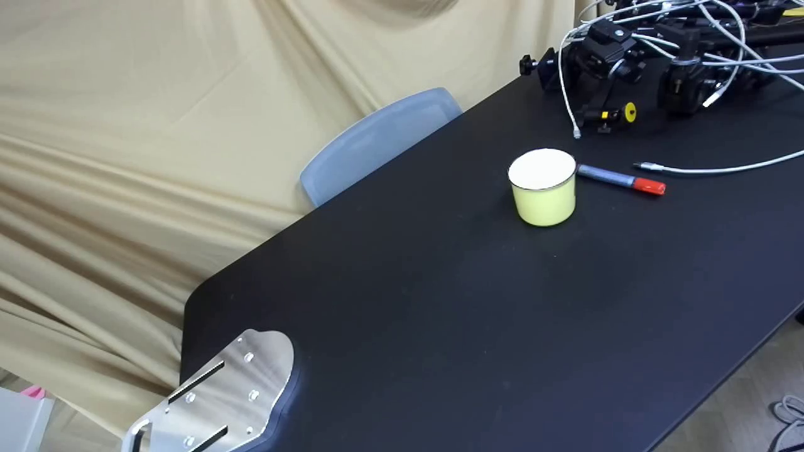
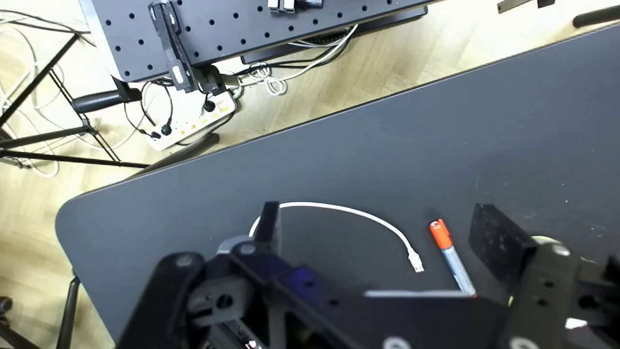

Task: Put the marker in the yellow mug, remove the marker from the mug

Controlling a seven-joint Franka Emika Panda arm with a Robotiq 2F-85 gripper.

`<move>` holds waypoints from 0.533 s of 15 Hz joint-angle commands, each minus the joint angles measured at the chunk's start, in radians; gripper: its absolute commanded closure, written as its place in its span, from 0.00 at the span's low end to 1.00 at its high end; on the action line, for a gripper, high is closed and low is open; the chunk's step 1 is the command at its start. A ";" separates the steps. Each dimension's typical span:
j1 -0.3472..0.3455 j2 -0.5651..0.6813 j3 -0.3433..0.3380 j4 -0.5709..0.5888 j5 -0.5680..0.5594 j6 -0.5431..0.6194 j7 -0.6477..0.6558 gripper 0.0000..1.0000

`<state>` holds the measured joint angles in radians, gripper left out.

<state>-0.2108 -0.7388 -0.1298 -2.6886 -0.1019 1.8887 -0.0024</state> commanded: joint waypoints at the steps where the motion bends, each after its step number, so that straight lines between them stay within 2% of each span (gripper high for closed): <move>1: 0.005 0.000 -0.005 0.002 -0.003 -0.002 0.003 0.00; 5: 0.007 0.012 0.007 0.004 -0.014 0.009 0.010 0.00; 7: 0.038 0.035 0.004 -0.005 -0.011 0.095 -0.036 0.00; 8: 0.053 0.053 0.004 -0.017 -0.011 0.181 -0.055 0.00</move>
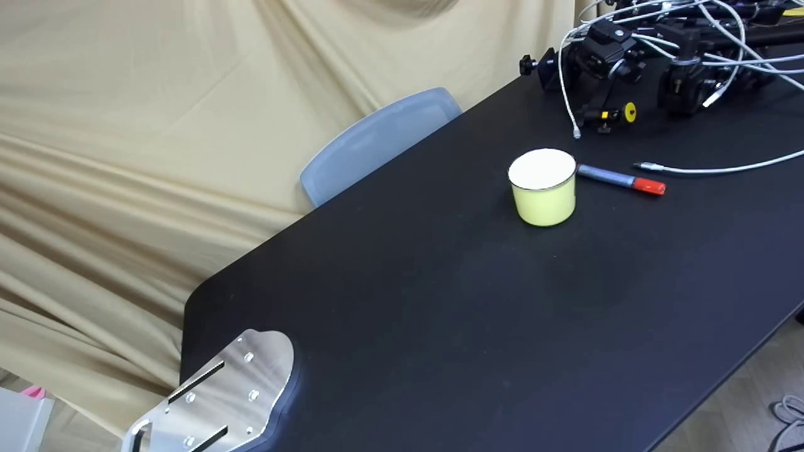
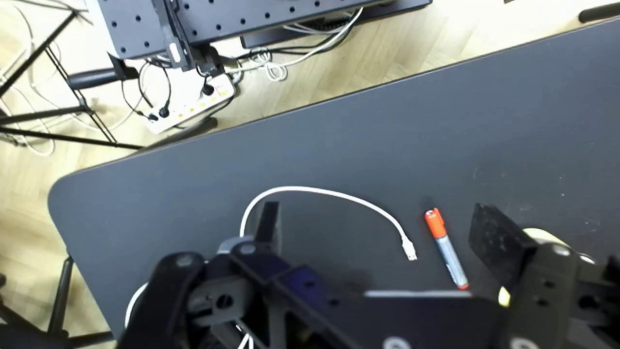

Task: Put the marker in the yellow mug, remove the marker from the mug

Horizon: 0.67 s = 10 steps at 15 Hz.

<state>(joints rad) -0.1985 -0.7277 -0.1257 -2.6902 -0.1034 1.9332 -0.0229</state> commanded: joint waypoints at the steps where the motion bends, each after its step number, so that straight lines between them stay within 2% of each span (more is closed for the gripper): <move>1: 0.051 0.057 0.003 -0.031 -0.007 0.233 -0.040 0.00; 3: 0.085 0.129 0.005 -0.053 0.018 0.402 -0.049 0.00; 5: 0.125 0.207 0.010 -0.071 0.039 0.524 -0.067 0.00; 10: 0.249 0.395 0.027 -0.071 0.117 0.684 -0.155 0.00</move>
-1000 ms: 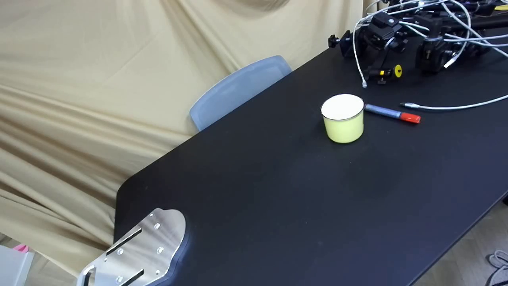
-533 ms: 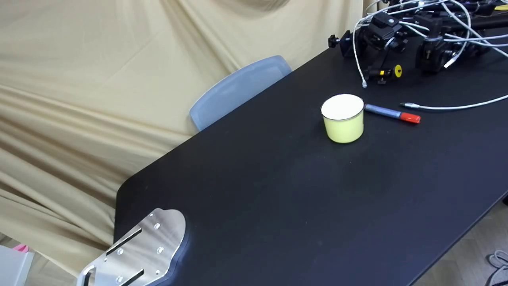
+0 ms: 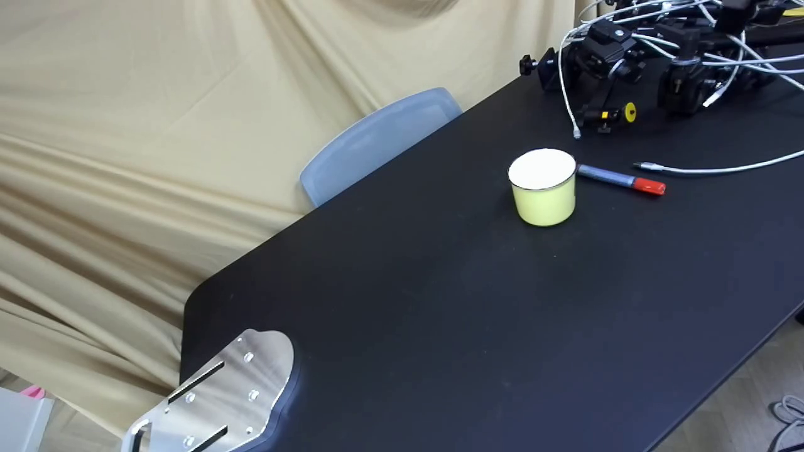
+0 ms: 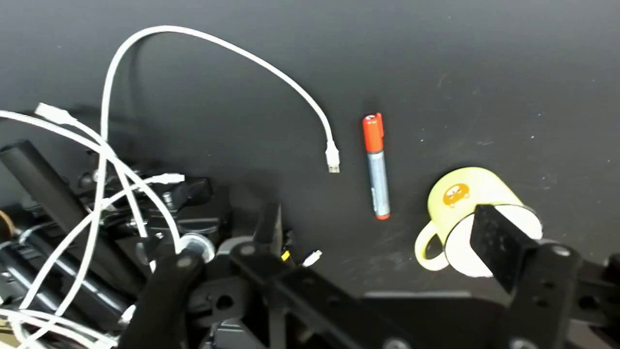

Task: Put the marker in the yellow mug, remove the marker from the mug

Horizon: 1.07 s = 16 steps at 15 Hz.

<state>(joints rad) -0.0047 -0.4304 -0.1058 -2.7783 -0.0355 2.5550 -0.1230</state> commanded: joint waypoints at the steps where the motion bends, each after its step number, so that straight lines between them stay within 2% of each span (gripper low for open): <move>1: 0.076 0.129 0.006 0.024 0.065 0.071 -0.081 0.00; 2: 0.069 0.145 0.015 0.035 0.051 0.044 -0.084 0.00; 3: 0.051 0.099 0.024 0.006 0.042 0.051 -0.052 0.00; 7: 0.057 0.144 0.030 0.018 0.042 0.052 -0.069 0.00; 13: 0.040 0.275 0.031 0.031 0.018 0.265 -0.078 0.00; 16: 0.052 0.364 0.021 0.048 0.034 0.311 -0.150 0.00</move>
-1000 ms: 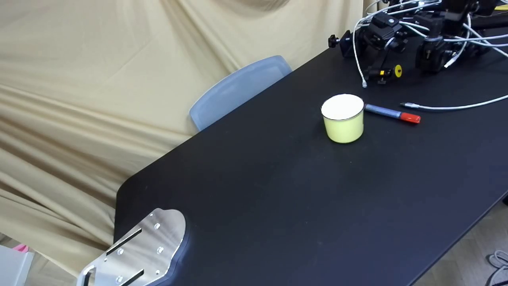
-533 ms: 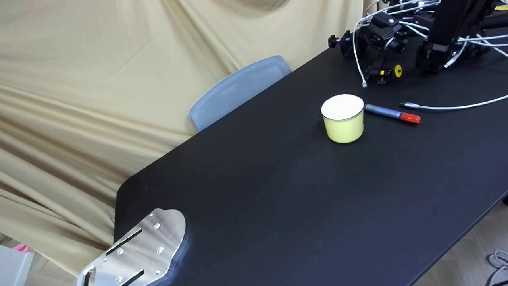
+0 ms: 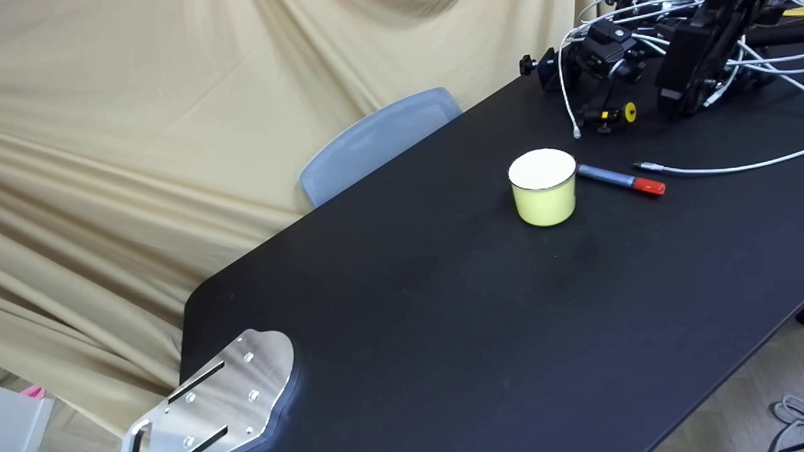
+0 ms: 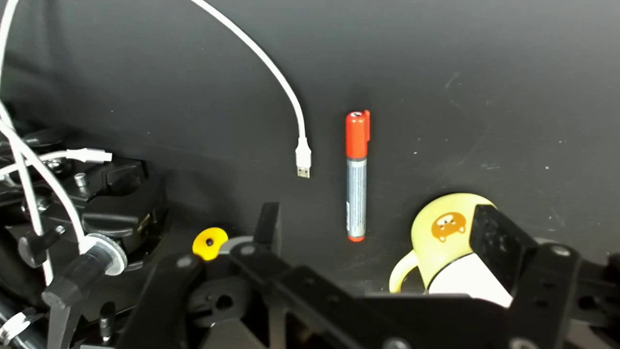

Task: Put the marker in the yellow mug, remove the marker from the mug

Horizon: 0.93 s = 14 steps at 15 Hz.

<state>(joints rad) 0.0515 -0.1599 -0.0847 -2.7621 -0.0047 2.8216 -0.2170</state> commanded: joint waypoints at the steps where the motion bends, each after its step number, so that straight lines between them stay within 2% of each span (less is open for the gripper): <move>1: -0.009 0.119 0.004 0.037 -0.004 0.054 -0.071 0.00; 6: -0.029 0.264 0.026 0.095 0.004 0.084 -0.175 0.00; 14: -0.070 0.445 0.104 0.227 -0.048 0.079 -0.167 0.00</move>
<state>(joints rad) 0.0092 0.2171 -0.0100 -2.5985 -0.0241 2.9024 -0.3946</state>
